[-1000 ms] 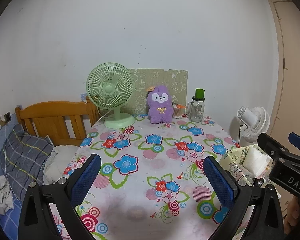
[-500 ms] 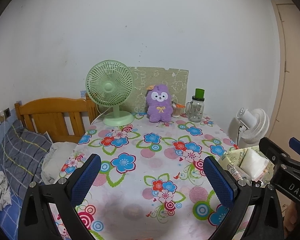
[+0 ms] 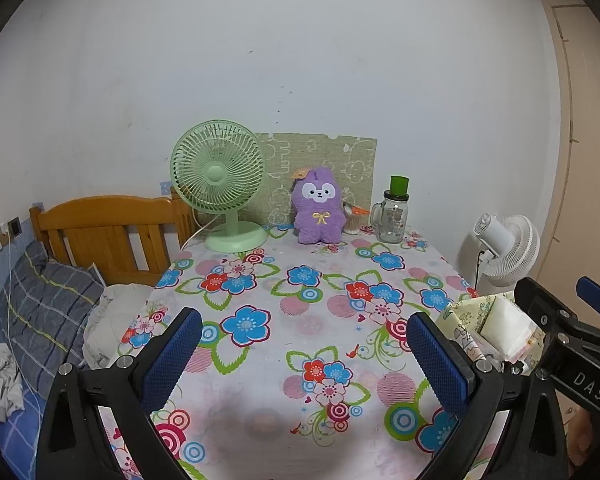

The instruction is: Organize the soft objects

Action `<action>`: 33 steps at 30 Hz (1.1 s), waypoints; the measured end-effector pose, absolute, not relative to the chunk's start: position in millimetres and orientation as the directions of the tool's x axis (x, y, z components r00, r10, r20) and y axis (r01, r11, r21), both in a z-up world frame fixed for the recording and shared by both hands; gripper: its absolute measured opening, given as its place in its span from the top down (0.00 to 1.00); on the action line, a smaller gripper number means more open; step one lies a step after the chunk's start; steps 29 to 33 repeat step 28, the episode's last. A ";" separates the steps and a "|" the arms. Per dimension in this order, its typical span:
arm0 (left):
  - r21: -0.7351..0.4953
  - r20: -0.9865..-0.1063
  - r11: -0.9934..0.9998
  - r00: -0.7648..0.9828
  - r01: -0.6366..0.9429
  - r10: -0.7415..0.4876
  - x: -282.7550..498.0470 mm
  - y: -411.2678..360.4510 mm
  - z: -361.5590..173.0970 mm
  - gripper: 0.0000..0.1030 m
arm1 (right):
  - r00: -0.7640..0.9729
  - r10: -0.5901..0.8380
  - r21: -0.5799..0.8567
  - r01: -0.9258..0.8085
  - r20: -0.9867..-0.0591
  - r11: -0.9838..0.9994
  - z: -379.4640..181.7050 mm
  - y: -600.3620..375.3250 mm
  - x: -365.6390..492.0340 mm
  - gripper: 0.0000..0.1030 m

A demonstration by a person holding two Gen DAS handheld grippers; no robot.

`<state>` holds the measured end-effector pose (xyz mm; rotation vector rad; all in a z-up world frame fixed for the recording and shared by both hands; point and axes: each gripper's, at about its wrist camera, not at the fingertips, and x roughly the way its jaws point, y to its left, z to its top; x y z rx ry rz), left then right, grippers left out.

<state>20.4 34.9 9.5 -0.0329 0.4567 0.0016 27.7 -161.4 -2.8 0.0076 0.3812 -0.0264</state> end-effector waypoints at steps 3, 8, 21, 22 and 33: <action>-0.044 -0.448 0.999 0.894 -0.012 -0.009 22.4 37.1 9.6 0.00 | 0.927 -0.022 0.001 0.025 -0.375 1.000 -4.0 -160.3 28.3 0.02; -0.049 -0.452 0.999 0.892 -0.015 -0.009 23.1 39.0 9.3 0.00 | 0.925 -0.018 -0.001 0.019 -0.379 1.000 -5.5 -158.9 30.1 0.02; -0.037 -0.453 0.999 0.892 -0.020 0.001 25.0 36.3 4.6 0.00 | 0.924 -0.010 0.003 0.012 -0.383 1.000 -8.2 -156.6 32.3 0.02; -0.034 -0.455 0.999 0.891 -0.023 0.005 26.2 35.7 3.7 0.00 | 0.923 -0.012 0.005 0.015 -0.384 1.000 -8.8 -156.1 33.3 0.02; -0.029 -0.470 0.999 0.883 -0.029 0.012 35.9 36.5 -1.6 0.00 | 0.914 -0.008 0.006 0.011 -0.405 1.000 -16.0 -153.1 42.5 0.02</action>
